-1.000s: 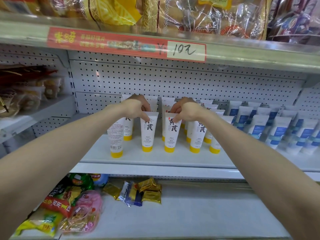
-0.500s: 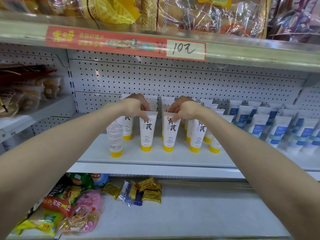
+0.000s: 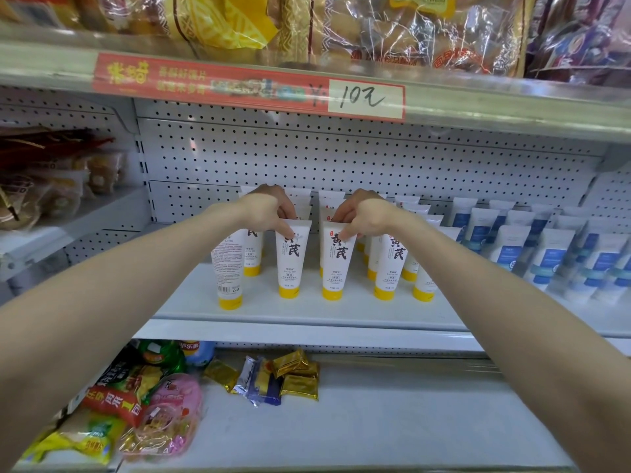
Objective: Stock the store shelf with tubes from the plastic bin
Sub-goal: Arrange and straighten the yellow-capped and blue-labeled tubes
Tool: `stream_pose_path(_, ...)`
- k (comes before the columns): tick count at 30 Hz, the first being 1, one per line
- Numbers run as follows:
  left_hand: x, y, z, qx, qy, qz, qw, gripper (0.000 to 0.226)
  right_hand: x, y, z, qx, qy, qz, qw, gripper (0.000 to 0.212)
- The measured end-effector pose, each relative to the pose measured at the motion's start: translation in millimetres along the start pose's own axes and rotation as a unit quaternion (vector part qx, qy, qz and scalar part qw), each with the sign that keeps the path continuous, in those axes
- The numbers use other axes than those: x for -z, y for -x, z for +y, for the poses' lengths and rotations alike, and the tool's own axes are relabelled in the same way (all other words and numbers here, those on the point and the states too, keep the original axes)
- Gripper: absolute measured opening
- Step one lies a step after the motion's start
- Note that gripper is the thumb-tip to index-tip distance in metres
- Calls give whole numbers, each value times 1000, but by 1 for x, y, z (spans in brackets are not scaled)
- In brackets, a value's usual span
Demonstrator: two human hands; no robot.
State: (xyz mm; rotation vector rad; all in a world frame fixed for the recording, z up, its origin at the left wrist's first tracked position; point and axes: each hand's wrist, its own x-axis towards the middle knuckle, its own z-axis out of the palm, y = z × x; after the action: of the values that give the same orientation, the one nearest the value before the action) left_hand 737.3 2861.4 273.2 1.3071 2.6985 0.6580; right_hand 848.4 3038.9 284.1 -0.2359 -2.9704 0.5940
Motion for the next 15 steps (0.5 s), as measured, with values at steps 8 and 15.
stream_pose_path(8, -1, 2, -1, 0, -7, 0, 1000, 23, -1, 0, 1, 2, 1, 3, 1000, 34)
stream_pose_path(15, 0, 4, -2, -8, -10, -1, 1000, 21, -1, 0, -1, 12, 22, 1, 1000, 33)
